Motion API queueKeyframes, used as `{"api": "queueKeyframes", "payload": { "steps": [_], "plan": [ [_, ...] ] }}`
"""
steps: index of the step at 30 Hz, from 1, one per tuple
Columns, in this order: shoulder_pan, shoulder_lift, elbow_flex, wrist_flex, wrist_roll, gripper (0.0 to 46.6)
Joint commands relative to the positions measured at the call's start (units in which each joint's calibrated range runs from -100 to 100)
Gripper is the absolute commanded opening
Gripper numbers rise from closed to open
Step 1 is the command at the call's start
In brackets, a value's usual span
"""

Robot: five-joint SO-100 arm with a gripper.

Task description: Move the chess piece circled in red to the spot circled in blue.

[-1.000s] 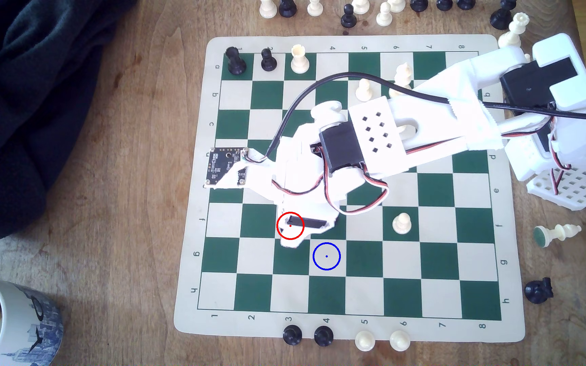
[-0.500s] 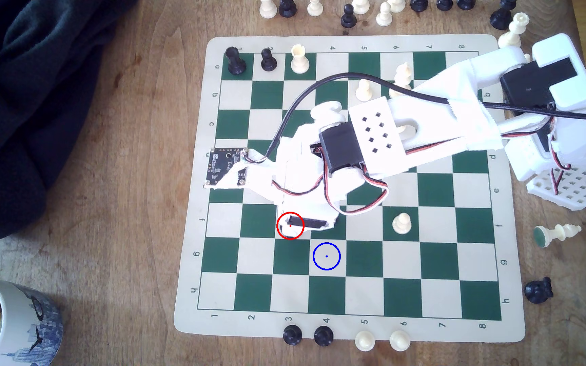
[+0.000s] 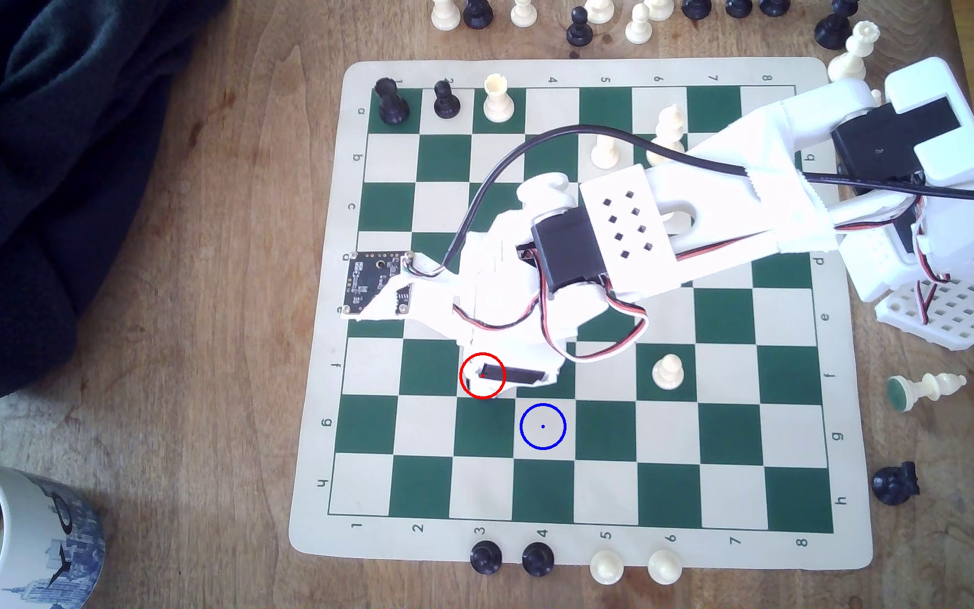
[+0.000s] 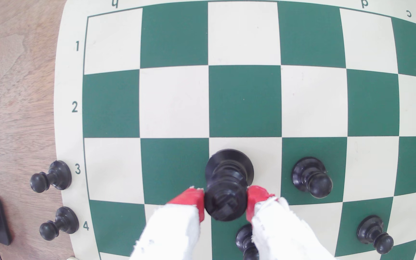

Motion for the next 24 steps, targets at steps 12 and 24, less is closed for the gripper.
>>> {"api": "queueKeyframes", "payload": {
  "steps": [12, 24],
  "plan": [
    [-1.77, -17.17, -2.96, 4.14, -0.2, 0.3],
    [-5.84, -22.94, 19.97, -4.78, -0.98, 0.3]
  ]
}}
